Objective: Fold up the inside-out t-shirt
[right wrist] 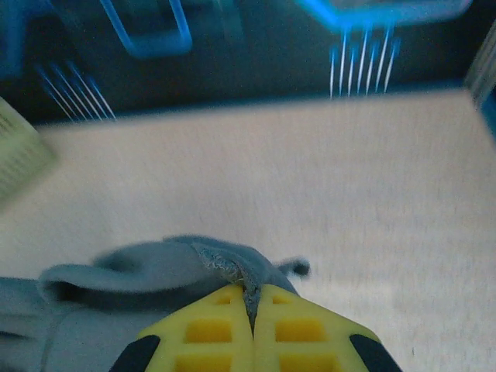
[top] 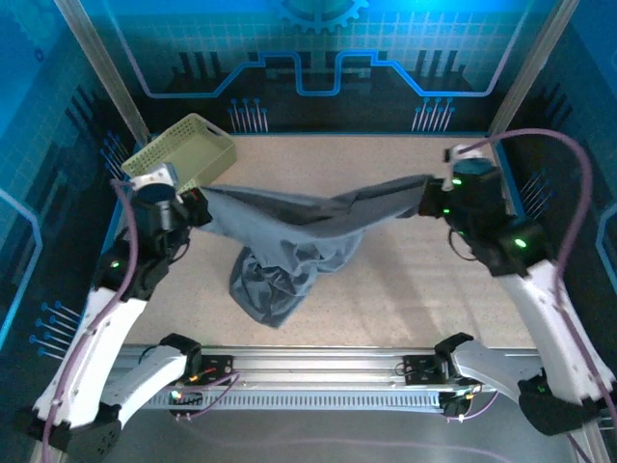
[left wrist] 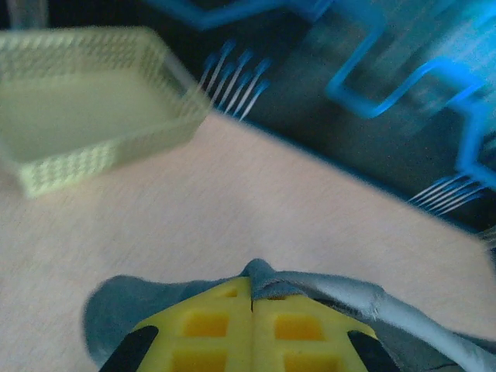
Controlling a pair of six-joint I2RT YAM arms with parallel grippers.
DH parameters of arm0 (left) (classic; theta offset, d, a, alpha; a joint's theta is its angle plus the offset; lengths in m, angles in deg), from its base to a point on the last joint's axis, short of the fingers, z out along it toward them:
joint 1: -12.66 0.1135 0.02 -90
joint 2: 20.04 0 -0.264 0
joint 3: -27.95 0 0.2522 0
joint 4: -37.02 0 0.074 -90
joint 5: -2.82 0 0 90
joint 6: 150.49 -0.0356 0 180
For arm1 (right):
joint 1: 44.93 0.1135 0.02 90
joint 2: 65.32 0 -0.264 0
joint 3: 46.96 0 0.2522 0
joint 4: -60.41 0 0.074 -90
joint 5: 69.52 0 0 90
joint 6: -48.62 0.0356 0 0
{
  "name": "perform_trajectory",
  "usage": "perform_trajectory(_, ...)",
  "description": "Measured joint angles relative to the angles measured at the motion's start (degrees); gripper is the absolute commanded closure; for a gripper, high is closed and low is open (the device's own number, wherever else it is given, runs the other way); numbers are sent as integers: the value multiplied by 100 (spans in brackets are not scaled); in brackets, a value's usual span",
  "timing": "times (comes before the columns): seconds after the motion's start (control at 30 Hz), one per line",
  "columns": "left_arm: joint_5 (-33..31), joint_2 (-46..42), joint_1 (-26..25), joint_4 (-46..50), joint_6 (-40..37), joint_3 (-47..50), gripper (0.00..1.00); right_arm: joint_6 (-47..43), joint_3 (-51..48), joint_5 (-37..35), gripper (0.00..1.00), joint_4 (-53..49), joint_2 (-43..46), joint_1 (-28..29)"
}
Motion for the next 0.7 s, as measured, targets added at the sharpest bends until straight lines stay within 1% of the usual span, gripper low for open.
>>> perform_trajectory(0.1,411,-107,0,-127,-249,-824,100,-212,914,-4,100,-105,306,0)
perform_trajectory(0.2,848,-203,0,-247,-402,-1443,100,-387,1725,83,100,-214,503,0)
perform_trajectory(0.43,1628,-542,0,-420,-597,-2326,100,-662,3351,348,100,-481,610,0)
perform_trajectory(0.57,1871,-573,0,-603,-599,-2544,100,-726,3832,546,100,-529,608,0)
perform_trajectory(0.7,1928,-424,0,-745,-599,-2544,100,-800,3753,531,100,-457,581,0)
